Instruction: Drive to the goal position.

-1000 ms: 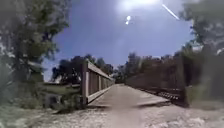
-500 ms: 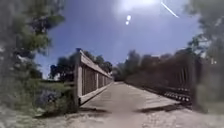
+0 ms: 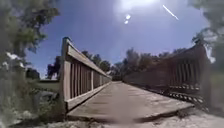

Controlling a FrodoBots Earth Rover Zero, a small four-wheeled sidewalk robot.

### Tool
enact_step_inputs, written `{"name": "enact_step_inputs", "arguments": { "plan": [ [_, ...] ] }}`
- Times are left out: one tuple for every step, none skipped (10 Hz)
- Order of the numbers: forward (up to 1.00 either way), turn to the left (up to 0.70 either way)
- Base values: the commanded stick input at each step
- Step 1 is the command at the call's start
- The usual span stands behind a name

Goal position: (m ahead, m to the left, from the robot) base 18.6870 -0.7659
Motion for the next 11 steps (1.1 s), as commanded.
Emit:
{"name": "enact_step_inputs", "arguments": {
  "plan": [
    [0.85,0.00],
    [0.85,0.00],
    [0.85,0.20],
    [0.85,0.32],
    [0.85,0.16],
    [0.85,0.00],
    [0.85,0.00],
    [0.85,0.00],
    [0.85,0.00],
    [0.85,0.00],
    [0.85,0.00]
  ]
}}
